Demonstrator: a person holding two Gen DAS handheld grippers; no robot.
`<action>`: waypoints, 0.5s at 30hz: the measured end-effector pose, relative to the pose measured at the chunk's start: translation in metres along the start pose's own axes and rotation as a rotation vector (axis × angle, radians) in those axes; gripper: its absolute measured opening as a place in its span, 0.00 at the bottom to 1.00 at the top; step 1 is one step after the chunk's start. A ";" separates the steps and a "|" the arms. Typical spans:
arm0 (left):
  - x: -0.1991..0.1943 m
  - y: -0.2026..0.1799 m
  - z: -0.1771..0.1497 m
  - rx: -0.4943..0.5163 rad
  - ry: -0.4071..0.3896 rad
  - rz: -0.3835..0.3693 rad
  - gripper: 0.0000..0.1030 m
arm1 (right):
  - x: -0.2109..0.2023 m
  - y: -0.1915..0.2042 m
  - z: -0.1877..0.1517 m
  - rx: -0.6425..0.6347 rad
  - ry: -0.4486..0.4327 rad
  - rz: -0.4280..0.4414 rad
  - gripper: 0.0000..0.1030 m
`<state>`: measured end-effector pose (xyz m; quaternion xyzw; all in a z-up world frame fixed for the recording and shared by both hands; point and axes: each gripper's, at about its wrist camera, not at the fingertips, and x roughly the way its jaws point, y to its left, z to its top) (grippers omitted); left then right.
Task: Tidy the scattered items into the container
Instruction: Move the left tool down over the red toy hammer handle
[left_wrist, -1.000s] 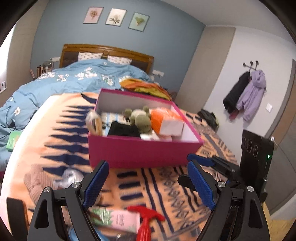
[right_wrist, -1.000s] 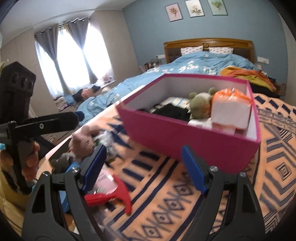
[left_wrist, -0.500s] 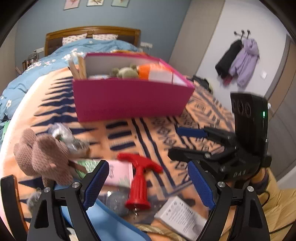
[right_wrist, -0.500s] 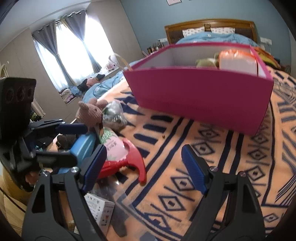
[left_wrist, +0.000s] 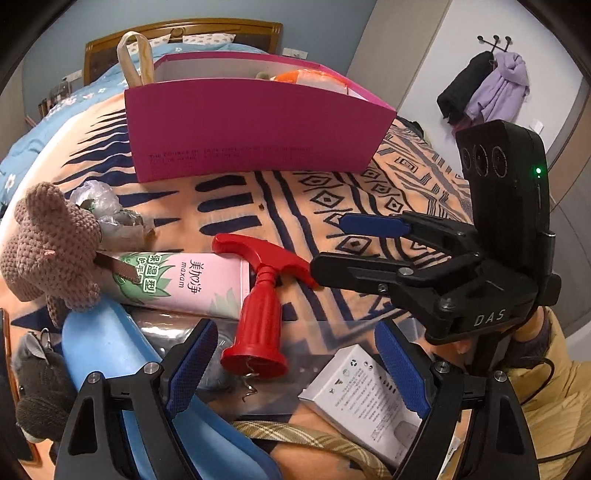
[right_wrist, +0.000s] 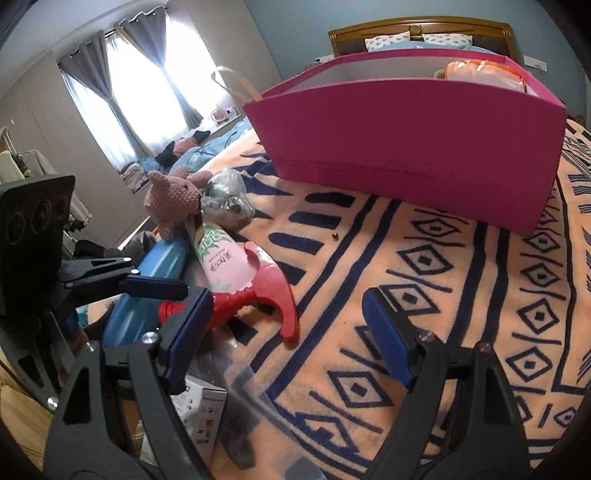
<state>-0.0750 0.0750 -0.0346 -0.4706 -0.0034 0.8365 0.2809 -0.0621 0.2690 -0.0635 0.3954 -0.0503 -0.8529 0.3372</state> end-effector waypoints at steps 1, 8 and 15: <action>0.000 0.000 -0.001 -0.002 -0.001 0.000 0.86 | 0.002 0.000 0.000 -0.003 0.006 0.000 0.81; -0.002 0.002 -0.005 -0.016 -0.008 0.002 0.78 | 0.009 0.004 -0.001 -0.022 0.021 0.007 0.81; -0.005 0.003 -0.008 -0.021 -0.012 0.008 0.70 | 0.015 0.008 -0.001 -0.046 0.034 0.011 0.81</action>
